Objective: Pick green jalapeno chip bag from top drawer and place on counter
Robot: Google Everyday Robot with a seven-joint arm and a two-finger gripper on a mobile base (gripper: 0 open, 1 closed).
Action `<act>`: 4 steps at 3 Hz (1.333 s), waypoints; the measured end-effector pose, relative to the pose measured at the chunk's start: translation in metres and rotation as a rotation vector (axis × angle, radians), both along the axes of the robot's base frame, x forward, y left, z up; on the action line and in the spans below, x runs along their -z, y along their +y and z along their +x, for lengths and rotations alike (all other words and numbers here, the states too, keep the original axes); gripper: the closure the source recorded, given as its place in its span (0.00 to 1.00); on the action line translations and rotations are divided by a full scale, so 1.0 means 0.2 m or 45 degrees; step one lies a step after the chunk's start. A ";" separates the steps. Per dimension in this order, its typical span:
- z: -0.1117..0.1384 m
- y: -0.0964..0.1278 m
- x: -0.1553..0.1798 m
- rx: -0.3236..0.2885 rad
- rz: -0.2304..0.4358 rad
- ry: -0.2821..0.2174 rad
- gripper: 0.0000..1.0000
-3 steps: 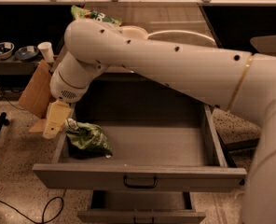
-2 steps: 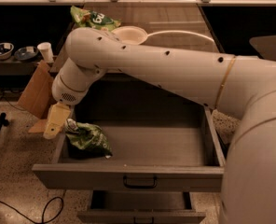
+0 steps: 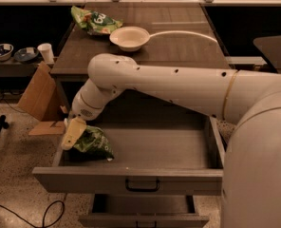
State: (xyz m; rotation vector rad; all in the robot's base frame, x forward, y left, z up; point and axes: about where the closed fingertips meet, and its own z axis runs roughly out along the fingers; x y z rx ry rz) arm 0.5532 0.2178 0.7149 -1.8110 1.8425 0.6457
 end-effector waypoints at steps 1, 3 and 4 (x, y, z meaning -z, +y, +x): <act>-0.02 -0.13 0.15 0.071 0.035 0.024 0.25; -0.03 -0.28 0.12 0.151 0.092 0.019 0.71; -0.01 -0.42 -0.06 0.217 0.125 -0.024 0.94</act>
Offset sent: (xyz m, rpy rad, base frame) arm -0.0067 -0.0578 -0.0487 0.0702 0.0287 -0.1214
